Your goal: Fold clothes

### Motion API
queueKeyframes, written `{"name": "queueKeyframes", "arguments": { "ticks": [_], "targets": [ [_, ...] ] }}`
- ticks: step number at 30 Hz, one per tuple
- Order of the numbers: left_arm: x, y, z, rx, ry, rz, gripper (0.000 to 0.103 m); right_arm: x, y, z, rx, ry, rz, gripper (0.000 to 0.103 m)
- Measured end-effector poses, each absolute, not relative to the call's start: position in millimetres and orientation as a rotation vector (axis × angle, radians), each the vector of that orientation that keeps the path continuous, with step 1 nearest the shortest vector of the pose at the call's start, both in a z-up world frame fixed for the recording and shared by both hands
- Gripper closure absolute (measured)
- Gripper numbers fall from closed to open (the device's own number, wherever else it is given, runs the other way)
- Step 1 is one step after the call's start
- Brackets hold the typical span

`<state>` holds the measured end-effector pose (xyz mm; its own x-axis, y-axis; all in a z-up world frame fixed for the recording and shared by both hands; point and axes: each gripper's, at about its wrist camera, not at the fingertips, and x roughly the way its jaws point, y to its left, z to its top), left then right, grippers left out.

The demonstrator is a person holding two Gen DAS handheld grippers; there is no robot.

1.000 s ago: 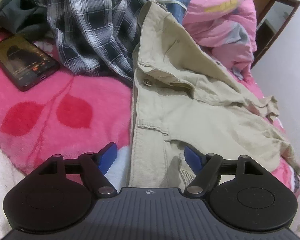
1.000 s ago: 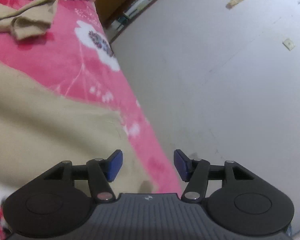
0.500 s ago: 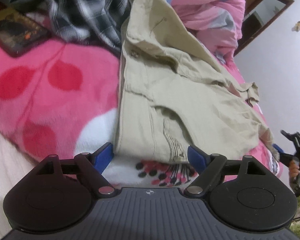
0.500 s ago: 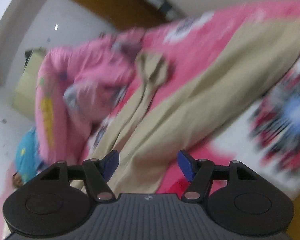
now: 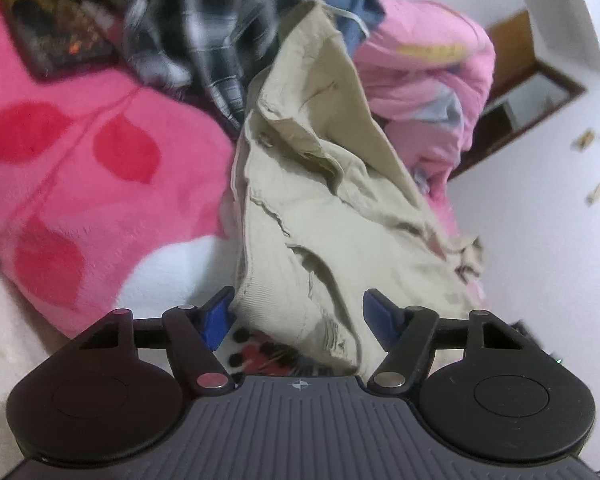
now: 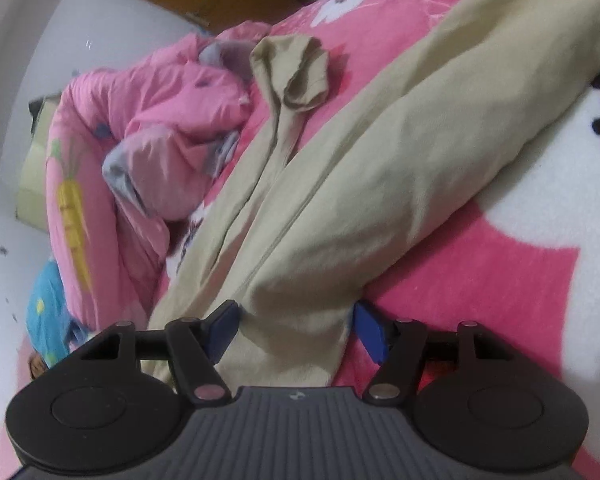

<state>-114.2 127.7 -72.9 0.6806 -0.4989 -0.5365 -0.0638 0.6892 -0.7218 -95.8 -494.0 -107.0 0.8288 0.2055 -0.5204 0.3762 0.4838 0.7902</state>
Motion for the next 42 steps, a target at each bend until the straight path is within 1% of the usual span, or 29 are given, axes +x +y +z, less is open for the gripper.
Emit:
{"name": "queueKeyframes", "arguments": {
  "ticks": [3, 7, 12, 15, 18, 20, 21, 22, 23, 24, 25, 26, 27, 28, 29, 35, 42],
  "targets": [
    [-110, 121, -78, -0.788, 0.826, -0.261, 0.034, -94, -496, -108, 1.083, 0.606, -0.11, 0.039],
    [-111, 108, -70, -0.733, 0.823, -0.329, 0.034, -96, -498, -110, 1.082, 0.597, -0.102, 0.043],
    [-107, 113, -67, -0.752, 0.714, -0.23, 0.034, -96, -500, -113, 1.092, 0.578, -0.099, 0.044],
    [-96, 114, -75, -0.776, 0.738, -0.208, 0.035, -99, -504, -113, 1.082, 0.526, -0.138, 0.049],
    [-95, 101, -73, -0.695, 0.738, -0.223, 0.036, -100, -512, -115, 1.083, 0.477, -0.184, 0.055],
    [-94, 91, -70, -0.634, 0.741, -0.232, 0.044, -97, -520, -118, 1.106, 0.452, -0.215, 0.06],
    [-94, 90, -71, -0.628, 0.742, -0.223, 0.045, -95, -523, -119, 1.113, 0.439, -0.227, 0.06],
    [-92, 90, -72, -0.632, 0.739, -0.21, 0.05, -91, -528, -119, 1.111, 0.42, -0.244, 0.061],
    [-90, 91, -73, -0.636, 0.737, -0.197, 0.062, -87, -532, -120, 1.107, 0.405, -0.257, 0.061],
    [-88, 91, -74, -0.64, 0.735, -0.183, 0.066, -83, -537, -121, 1.103, 0.391, -0.269, 0.062],
    [-85, 93, -75, -0.646, 0.737, -0.169, 0.074, -79, -543, -124, 1.111, 0.376, -0.281, 0.065],
    [-82, 95, -76, -0.653, 0.739, -0.156, 0.081, -74, -548, -128, 1.125, 0.37, -0.28, 0.075],
    [-80, 97, -78, -0.668, 0.739, -0.145, 0.083, -72, -553, -132, 1.145, 0.364, -0.278, 0.083],
    [-79, 99, -79, -0.683, 0.738, -0.141, 0.087, -71, -557, -135, 1.167, 0.36, -0.28, 0.09],
    [-77, 98, -78, -0.691, 0.73, -0.139, 0.089, -75, -557, -133, 1.166, 0.342, -0.281, 0.092],
    [-78, 107, -65, -0.692, 0.686, -0.196, 0.092, -124, -549, -103, 1.117, 0.232, -0.312, 0.094],
    [-86, 131, -75, -0.775, 0.742, -0.229, 0.093, -192, -535, -105, 1.135, 0.24, -0.367, 0.094]
  ]
}}
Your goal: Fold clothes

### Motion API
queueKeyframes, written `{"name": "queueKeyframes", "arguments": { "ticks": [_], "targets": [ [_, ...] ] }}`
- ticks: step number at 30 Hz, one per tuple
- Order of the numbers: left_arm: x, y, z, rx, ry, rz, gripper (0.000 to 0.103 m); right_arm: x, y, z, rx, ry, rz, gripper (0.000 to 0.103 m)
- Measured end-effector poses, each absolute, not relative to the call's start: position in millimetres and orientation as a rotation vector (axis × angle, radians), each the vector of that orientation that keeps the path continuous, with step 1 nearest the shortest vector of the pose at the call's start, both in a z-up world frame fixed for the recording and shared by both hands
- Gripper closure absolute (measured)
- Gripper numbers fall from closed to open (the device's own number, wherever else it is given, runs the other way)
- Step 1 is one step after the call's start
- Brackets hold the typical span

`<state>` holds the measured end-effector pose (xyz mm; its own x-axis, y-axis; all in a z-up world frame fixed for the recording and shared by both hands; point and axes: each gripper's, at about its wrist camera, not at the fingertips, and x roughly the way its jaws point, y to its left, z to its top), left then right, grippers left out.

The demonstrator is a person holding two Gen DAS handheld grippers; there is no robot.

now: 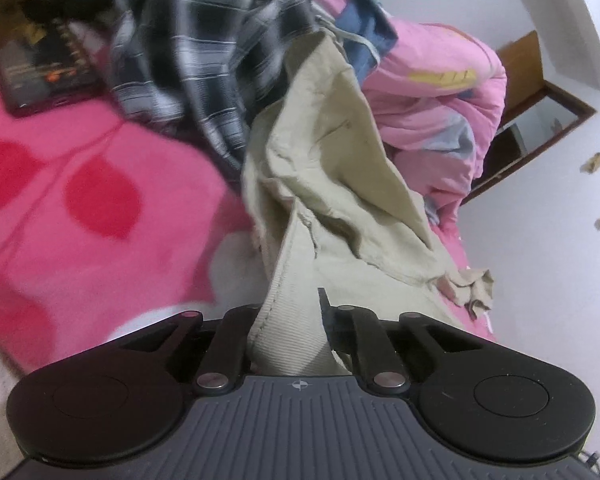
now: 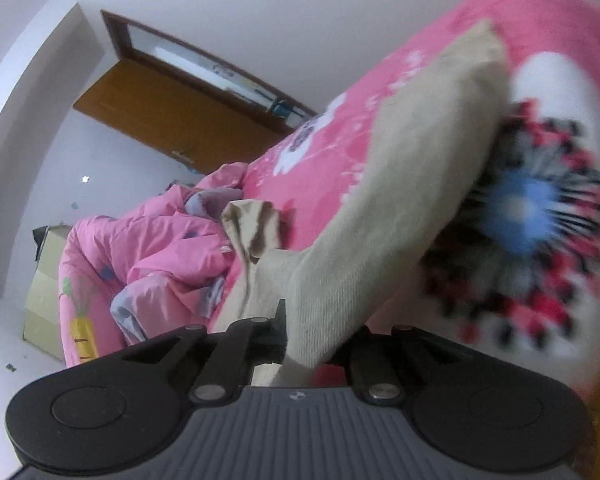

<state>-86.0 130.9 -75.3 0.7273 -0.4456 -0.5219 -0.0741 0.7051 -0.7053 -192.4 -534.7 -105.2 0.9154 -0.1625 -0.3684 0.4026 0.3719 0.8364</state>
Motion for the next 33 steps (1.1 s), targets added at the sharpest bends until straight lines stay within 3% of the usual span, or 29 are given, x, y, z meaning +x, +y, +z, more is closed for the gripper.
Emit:
{"name": "queueKeyframes", "arguments": {
  "ticks": [7, 9, 11, 13, 14, 16, 20, 25, 29, 33],
  "targets": [
    [-85, 132, -94, -0.77, 0.776, -0.217, 0.09, -183, -542, -130, 1.13, 0.385, -0.387, 0.091],
    [-87, 134, -95, -0.773, 0.772, -0.229, 0.087, -182, -547, -123, 1.137, 0.425, -0.357, 0.081],
    [-87, 134, -94, -0.769, 0.769, -0.234, 0.084, -185, -551, -112, 1.133, 0.466, -0.321, 0.054],
    [-87, 134, -93, -0.766, 0.766, -0.239, 0.082, -193, -551, -95, 1.065, 0.515, -0.344, 0.046],
    [-88, 135, -93, -0.765, 0.763, -0.242, 0.079, -198, -548, -87, 1.009, 0.549, -0.385, 0.034],
    [-89, 135, -91, -0.755, 0.756, -0.25, 0.074, -209, -540, -70, 0.869, 0.606, -0.476, 0.028],
    [-87, 133, -86, -0.711, 0.744, -0.26, 0.069, -238, -522, -36, 0.622, 0.6, -0.664, 0.028],
    [-83, 135, -86, -0.686, 0.748, -0.28, 0.067, -240, -495, 3, 0.575, 0.394, -0.602, 0.027],
    [-82, 134, -88, -0.678, 0.733, -0.278, 0.067, -160, -455, 10, 0.526, 0.41, -0.276, 0.028],
    [-84, 129, -88, -0.648, 0.715, -0.261, 0.067, -59, -378, 1, 0.263, 0.499, -0.015, 0.028]
  ]
}}
